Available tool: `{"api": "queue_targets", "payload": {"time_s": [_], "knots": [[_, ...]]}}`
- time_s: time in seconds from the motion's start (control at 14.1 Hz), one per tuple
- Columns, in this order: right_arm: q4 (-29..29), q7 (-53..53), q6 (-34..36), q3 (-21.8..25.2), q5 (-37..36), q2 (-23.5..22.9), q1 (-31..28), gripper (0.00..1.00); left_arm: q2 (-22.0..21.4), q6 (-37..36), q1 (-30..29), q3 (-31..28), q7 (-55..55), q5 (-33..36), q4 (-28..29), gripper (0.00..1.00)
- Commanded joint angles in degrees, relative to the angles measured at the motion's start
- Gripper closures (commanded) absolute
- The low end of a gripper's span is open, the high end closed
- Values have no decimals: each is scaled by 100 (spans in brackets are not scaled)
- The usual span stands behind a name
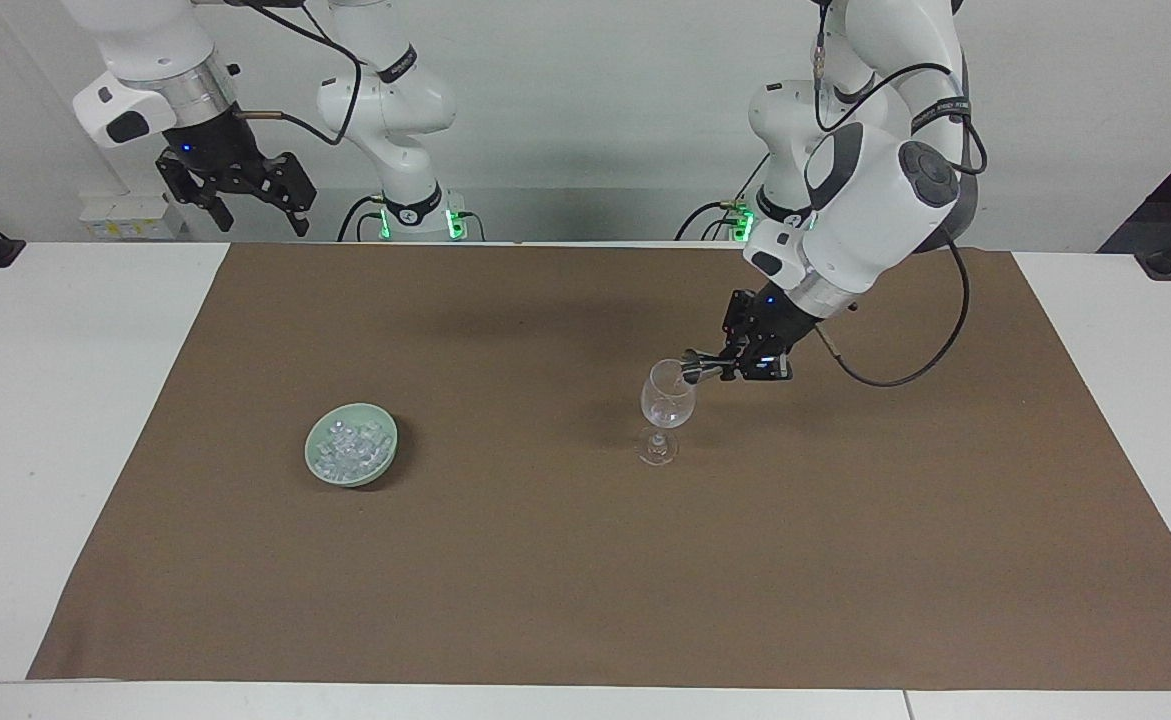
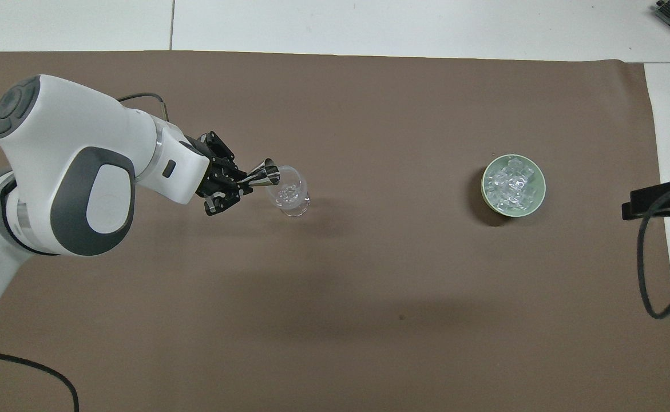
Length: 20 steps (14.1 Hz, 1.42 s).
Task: Pour wine and add ice with both arms
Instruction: 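Tilt the shot cup over the clear glass with the left gripper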
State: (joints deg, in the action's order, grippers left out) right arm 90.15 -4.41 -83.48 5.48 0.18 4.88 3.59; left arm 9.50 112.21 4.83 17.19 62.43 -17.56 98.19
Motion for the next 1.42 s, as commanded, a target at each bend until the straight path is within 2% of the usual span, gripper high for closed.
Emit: {"api": "queue_targets", "payload": {"time_s": [0.0,0.21,0.43,0.64,0.99,1.13,1.35], "knots": [[82,80,-81,-47,149,92,-87,0,-53,-209,185,-110,-398,393,-133,100],[82,80,-81,-47,149,92,-87,0,-27,-244,281,-102,-644,560,-204,100],[82,80,-81,-47,149,92,-87,0,43,-445,369,-102,-872,1026,-388,100],[82,89,-81,-47,149,92,-87,0,44,-613,527,-102,-1311,1228,-432,100],[82,80,-81,-47,149,92,-87,0,52,-622,642,-102,-1356,1334,-441,100],[82,80,-81,-47,149,92,-87,0,61,-709,668,-93,-1609,1701,-511,100],[82,80,-81,-47,149,92,-87,0,131,-718,774,-102,-1725,1747,-511,100]]}}
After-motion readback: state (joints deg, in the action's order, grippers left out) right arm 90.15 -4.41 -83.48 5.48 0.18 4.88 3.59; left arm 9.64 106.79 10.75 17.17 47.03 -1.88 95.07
